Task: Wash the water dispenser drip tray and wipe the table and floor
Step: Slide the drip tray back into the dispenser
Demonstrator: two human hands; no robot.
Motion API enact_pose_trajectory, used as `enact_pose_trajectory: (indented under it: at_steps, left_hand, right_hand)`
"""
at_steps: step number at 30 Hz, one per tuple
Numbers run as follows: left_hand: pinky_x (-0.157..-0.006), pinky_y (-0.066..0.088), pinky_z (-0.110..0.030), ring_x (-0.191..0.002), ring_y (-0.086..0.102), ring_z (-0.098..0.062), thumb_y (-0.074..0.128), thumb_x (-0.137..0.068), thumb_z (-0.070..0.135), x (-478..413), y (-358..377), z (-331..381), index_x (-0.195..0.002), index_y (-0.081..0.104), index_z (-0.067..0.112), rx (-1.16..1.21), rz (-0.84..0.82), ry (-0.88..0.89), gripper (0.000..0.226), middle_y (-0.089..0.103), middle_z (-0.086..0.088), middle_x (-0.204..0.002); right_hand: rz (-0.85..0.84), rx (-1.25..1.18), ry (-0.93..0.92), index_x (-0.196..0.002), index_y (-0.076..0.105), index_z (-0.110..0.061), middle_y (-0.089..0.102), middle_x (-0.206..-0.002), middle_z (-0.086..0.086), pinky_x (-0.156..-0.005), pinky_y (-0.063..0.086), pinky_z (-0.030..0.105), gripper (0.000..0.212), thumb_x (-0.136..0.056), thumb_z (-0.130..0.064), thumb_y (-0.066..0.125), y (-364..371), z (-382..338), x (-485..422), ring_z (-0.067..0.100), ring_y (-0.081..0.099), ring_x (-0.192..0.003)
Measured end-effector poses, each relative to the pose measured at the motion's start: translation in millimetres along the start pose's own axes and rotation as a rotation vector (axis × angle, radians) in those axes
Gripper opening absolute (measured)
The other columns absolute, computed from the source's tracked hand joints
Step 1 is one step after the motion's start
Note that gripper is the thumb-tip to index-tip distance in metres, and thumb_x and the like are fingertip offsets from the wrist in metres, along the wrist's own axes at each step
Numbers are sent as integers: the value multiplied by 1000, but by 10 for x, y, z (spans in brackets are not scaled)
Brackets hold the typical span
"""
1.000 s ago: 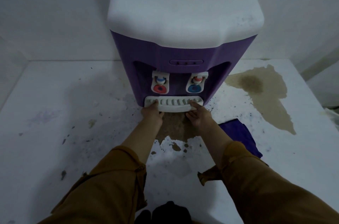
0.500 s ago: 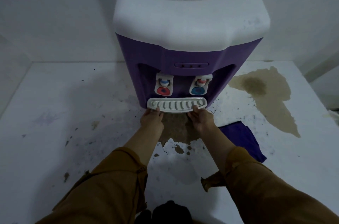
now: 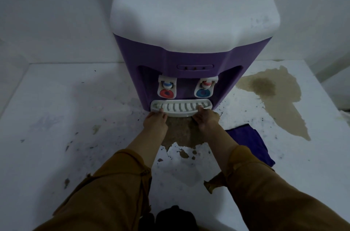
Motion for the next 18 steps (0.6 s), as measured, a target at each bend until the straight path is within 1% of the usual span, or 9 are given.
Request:
enact_pose_trajectory:
  at_steps: [1, 2, 3, 4, 6, 8, 10, 12, 18]
  left_hand:
    - [-103, 36, -13, -136, 38, -28, 38, -100, 5, 58, 20, -11, -139, 35, -9, -54, -70, 56, 42, 39, -21, -146]
    - [-107, 38, -25, -134, 42, -28, 44, -97, 4, 69, 2, -5, -139, 37, -7, -49, -54, 64, 44, 42, -20, -145]
    - [-107, 40, -32, -131, 45, -27, 50, -94, 4, 44, -34, 8, -139, 39, -4, -87, -3, 71, 46, 45, -18, -142]
    - [-104, 42, -34, -129, 47, -25, 56, -92, 4, 25, -35, 7, -137, 42, -3, -62, -4, 62, 48, 48, -17, -140]
    - [-95, 46, -34, -126, 50, -24, 61, -89, 2, 82, -47, 8, -132, 48, -4, -69, 9, 69, 46, 52, -16, -135]
    - [-89, 48, -32, -123, 52, -26, 61, -88, -1, 54, -72, 5, -130, 50, -5, -71, 45, 77, 44, 55, -18, -132]
    - [-92, 47, -33, -125, 51, -27, 53, -92, -3, 56, -70, 28, -133, 46, -8, -45, 44, 60, 41, 53, -20, -134]
    - [-100, 43, -34, -129, 47, -27, 43, -97, -2, 19, -49, 31, -136, 42, -8, -53, 19, 44, 39, 50, -20, -138]
    - [-103, 42, -37, -133, 43, -26, 37, -101, 6, -9, -54, 28, -139, 39, -3, -38, 36, 26, 40, 45, -20, -142]
  right_hand:
    - [-6, 23, -12, -136, 41, -5, 60, -121, 18, -72, 54, 31, 52, -88, -2, 61, -6, -4, 11, 24, 64, -98]
    - [-16, 41, -24, -133, 43, -4, 61, -121, 17, -71, 54, 31, 50, -87, -3, 62, -3, 0, 0, 23, 64, -94]
    - [-13, 47, -27, -130, 46, -4, 61, -120, 17, -70, 53, 30, 47, -87, -4, 63, -4, -5, 23, 22, 63, -92]
    - [-14, 63, -33, -128, 49, -3, 62, -120, 17, -69, 53, 30, 44, -86, -5, 64, -4, -5, 17, 22, 63, -91]
    - [16, 85, -51, -124, 51, -3, 62, -119, 17, -67, 53, 30, 42, -85, -7, 67, -4, -11, 7, 24, 64, -95]
    - [37, 100, -57, -123, 52, -3, 62, -118, 17, -60, 54, 28, 43, -83, -8, 69, -6, -15, 28, 25, 64, -94]
    - [43, 103, -67, -121, 54, -2, 63, -116, 17, -59, 54, 29, 44, -81, -8, 71, -9, -3, 32, 24, 63, -89]
    - [49, 100, -71, -119, 55, -1, 63, -116, 18, -67, 56, 31, 44, -79, -7, 73, -10, 13, 22, 25, 63, -90]
    - [48, 29, -61, -127, 49, -3, 61, -122, 18, -85, 54, 35, 53, -79, -1, 71, 0, 43, 67, 30, 62, -104]
Point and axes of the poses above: each hand's wrist, its own x-axis away from the middle knuckle, its own y-axis out of the palm, z = x × y, the point moved 4 cm from there along -x, towards the middle knuckle
